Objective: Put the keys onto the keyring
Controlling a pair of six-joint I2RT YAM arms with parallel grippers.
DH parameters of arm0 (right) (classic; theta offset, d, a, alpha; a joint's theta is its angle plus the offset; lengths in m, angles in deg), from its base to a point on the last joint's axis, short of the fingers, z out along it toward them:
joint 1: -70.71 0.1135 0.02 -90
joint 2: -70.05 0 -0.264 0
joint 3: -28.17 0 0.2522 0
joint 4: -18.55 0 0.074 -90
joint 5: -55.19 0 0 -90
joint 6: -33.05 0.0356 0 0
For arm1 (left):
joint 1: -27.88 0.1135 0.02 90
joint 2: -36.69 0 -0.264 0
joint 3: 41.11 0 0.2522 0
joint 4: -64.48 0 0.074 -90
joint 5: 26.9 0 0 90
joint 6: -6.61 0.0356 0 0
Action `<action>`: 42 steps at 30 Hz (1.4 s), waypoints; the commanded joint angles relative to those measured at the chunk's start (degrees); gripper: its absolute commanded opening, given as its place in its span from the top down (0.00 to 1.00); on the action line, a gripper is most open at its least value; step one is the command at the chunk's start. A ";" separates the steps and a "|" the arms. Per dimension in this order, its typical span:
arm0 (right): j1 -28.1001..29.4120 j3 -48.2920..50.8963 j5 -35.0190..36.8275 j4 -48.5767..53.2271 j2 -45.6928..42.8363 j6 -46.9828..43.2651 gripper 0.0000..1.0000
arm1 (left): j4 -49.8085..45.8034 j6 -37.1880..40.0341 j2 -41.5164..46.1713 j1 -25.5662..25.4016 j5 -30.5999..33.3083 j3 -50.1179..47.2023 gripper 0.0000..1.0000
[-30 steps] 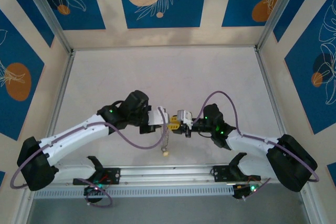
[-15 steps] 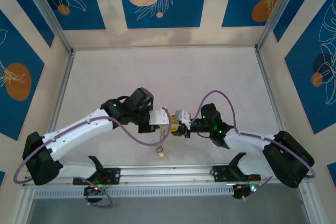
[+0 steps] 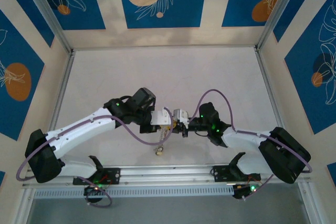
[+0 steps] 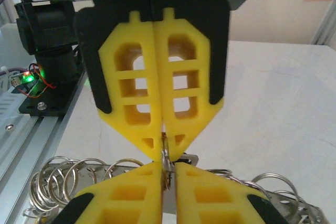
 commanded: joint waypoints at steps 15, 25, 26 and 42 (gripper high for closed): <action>-0.21 1.81 -1.94 -12.91 0.75 5.27 1.00 | 13.27 -5.87 8.33 1.94 -5.93 -8.28 0.84; -0.77 3.44 -3.76 -19.51 0.21 6.41 1.00 | 28.98 -10.22 13.47 2.74 -10.84 -17.72 0.91; -0.77 3.48 -3.77 -19.34 0.29 6.17 1.00 | 30.30 -10.40 13.88 2.71 -10.65 -18.30 0.97; -1.25 -1.21 0.08 5.44 -6.25 -3.21 0.73 | 0.80 0.76 3.99 1.38 -3.11 1.27 1.00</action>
